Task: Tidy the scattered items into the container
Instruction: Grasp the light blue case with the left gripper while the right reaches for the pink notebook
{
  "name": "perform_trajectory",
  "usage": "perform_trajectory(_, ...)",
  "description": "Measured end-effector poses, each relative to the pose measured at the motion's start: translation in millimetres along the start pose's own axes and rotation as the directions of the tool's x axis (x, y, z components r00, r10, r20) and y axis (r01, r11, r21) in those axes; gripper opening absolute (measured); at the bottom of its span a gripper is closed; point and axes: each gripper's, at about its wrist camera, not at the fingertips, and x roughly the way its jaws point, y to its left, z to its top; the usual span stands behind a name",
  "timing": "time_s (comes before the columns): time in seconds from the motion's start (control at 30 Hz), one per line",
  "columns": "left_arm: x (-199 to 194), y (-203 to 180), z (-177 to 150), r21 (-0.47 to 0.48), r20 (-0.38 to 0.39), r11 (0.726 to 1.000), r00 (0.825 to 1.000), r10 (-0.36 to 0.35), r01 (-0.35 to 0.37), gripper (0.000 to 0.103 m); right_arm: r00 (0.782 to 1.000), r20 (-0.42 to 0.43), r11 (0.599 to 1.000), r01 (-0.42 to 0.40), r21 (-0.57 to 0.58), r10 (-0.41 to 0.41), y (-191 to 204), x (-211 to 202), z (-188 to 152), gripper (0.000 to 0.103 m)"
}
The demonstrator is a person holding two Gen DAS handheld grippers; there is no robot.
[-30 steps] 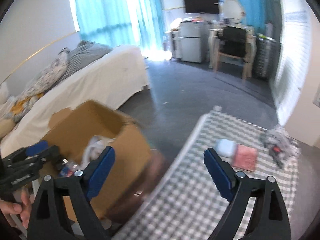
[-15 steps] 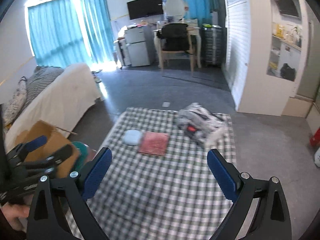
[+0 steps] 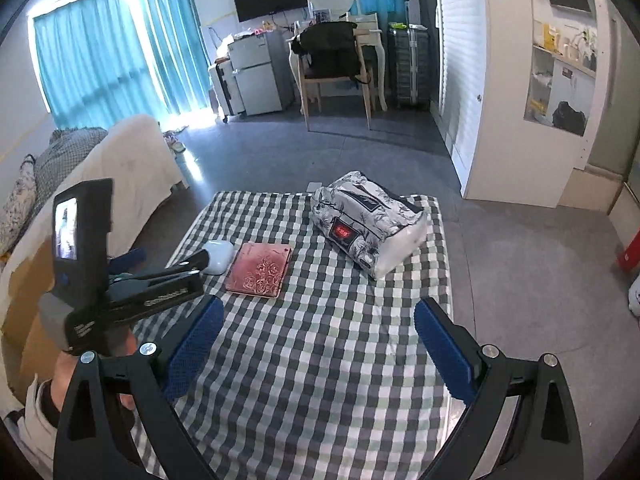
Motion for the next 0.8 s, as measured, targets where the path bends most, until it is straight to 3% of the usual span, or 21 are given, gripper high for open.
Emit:
perform_trajectory(0.27,35,-2,3,0.005,-0.048,1.000,0.999,-0.010,0.011,0.081,0.999,-0.030,0.997,0.040,-0.062,-0.042,12,38,13,0.097)
perform_trajectory(0.53,51,-6,-2,0.028,-0.077,0.999,0.997,-0.027,0.029,0.073,0.998,-0.046,0.998,0.036,-0.051,-0.038,11,55,14,0.097)
perform_trajectory(0.6,50,-6,-3,0.029,-0.072,0.999,0.997,-0.037,0.039,0.062,0.998,-0.051,0.998,0.038,-0.053,-0.041,12,58,13,0.097)
perform_trajectory(0.63,49,-7,-3,0.033,-0.070,0.998,0.997,-0.042,0.044,0.051,0.998,-0.052,0.998,0.038,-0.052,-0.041,12,58,12,0.097)
perform_trajectory(0.8,48,-5,-4,0.024,-0.071,0.998,0.996,-0.051,0.053,0.050,0.997,-0.059,0.998,0.040,-0.044,-0.043,12,59,12,0.097)
